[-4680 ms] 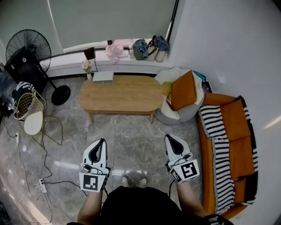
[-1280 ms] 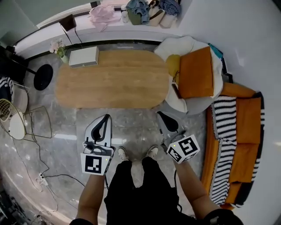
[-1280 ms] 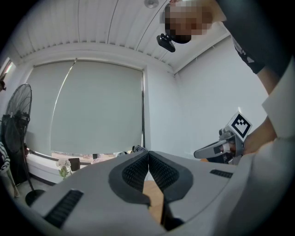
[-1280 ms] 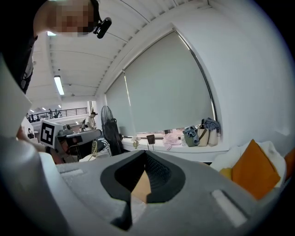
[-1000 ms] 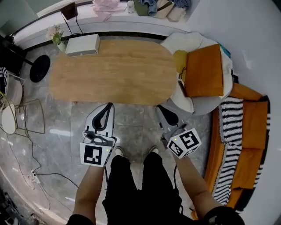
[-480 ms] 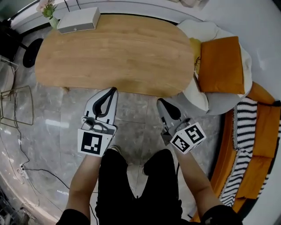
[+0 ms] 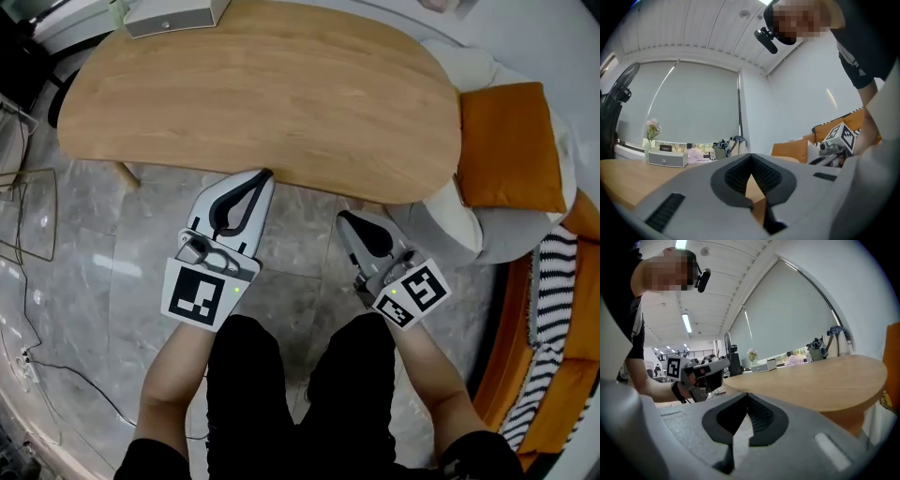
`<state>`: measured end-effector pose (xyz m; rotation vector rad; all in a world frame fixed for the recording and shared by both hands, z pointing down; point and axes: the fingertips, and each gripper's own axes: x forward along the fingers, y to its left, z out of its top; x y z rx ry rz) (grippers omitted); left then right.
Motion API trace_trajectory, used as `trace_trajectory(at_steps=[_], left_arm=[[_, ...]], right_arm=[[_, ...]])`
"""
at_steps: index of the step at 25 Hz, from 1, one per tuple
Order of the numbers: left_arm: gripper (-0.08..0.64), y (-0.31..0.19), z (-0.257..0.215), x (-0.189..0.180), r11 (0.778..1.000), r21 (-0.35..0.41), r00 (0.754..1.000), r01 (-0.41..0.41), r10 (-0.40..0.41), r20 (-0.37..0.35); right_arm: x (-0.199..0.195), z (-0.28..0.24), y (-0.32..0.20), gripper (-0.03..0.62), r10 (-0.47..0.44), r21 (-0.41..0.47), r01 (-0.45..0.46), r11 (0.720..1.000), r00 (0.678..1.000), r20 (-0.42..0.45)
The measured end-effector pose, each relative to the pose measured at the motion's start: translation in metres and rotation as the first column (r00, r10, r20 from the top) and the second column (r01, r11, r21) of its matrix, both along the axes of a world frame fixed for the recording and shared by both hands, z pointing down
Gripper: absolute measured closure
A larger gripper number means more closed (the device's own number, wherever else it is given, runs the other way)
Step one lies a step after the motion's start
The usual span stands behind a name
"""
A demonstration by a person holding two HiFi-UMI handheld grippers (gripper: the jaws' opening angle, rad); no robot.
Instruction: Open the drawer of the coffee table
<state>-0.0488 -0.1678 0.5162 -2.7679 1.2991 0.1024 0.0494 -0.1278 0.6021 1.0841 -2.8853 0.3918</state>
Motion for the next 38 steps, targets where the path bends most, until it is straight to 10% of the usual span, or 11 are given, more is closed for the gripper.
trace_trajectory(at_steps=[14, 29, 38], left_arm=[[0.554, 0.024, 0.066, 0.006, 0.999, 0.048, 0.998, 0.000, -0.004, 0.069], [0.554, 0.024, 0.102, 0.004, 0.999, 0.045, 0.996, 0.010, -0.014, 0.094], [0.554, 0.017, 0.122, 0.001, 0.999, 0.028, 0.992, -0.020, 0.017, 0.122]], right_arm=[[0.034, 0.062, -0.006, 0.589, 0.085, -0.002, -0.086, 0.996, 0.986, 0.145], [-0.003, 0.106, -0.019, 0.589, -0.079, 0.037, 0.073, 0.997, 0.983, 0.168], [-0.011, 0.128, -0.040, 0.460, -0.092, -0.012, 0.099, 0.995, 0.959, 0.268]])
